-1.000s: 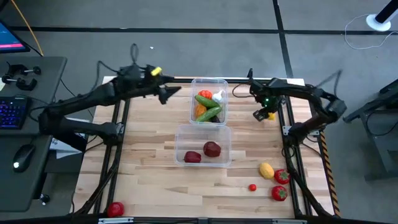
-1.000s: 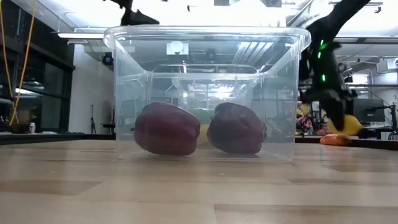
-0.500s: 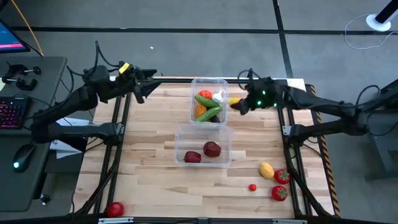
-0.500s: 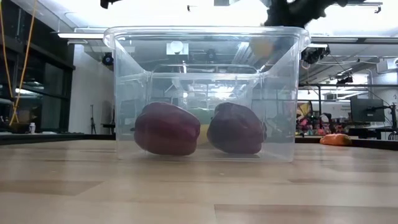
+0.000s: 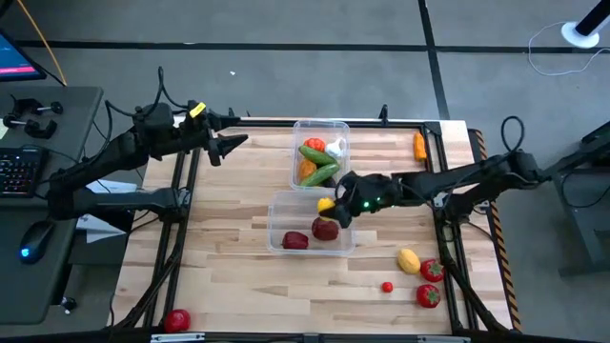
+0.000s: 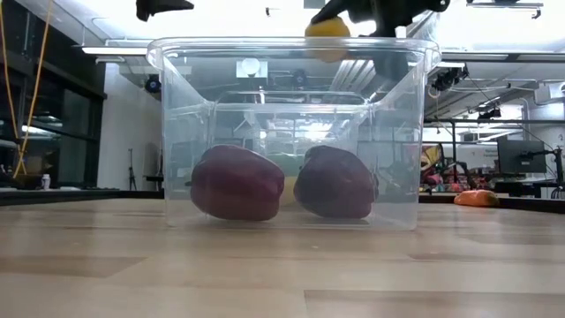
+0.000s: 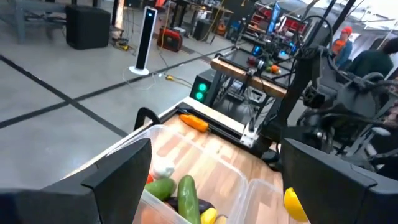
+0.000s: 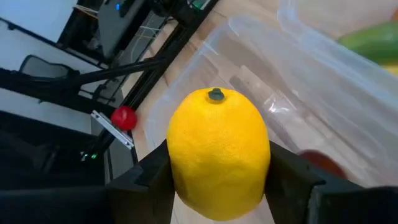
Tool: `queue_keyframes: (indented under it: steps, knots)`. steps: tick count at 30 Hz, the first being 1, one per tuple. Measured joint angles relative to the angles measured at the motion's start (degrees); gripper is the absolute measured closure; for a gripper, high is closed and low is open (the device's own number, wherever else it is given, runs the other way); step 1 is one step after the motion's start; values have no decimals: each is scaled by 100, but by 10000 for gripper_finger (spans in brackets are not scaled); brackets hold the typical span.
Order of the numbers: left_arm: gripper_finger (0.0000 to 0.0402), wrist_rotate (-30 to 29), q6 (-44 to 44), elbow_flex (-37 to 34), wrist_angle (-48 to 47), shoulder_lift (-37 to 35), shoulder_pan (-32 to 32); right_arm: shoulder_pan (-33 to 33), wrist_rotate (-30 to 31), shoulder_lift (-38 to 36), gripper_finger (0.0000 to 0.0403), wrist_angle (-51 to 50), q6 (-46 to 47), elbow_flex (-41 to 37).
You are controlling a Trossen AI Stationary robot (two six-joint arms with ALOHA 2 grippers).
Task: Sort produce into baskets
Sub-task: Put the yellow lemon into the bottom transparent bin, then put the yellow lemon in the bottom transparent bin
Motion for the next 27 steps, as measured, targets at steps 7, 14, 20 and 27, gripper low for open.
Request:
queue_keyframes:
  steps: [7,14,20,27]
  knots:
    - [57,1,-253,0,53,9,0,45,-243,143,174,89,-220,-1]
    - [57,-5,-739,0,102,203,-3,49,-852,107,103,-279,-1590,440]
    - [57,-19,-1173,-4,276,529,-189,52,-790,101,90,-2952,-2754,1666]
    - [57,-30,-1384,-4,701,1047,-685,803,-346,-53,89,-5909,-1973,2020]
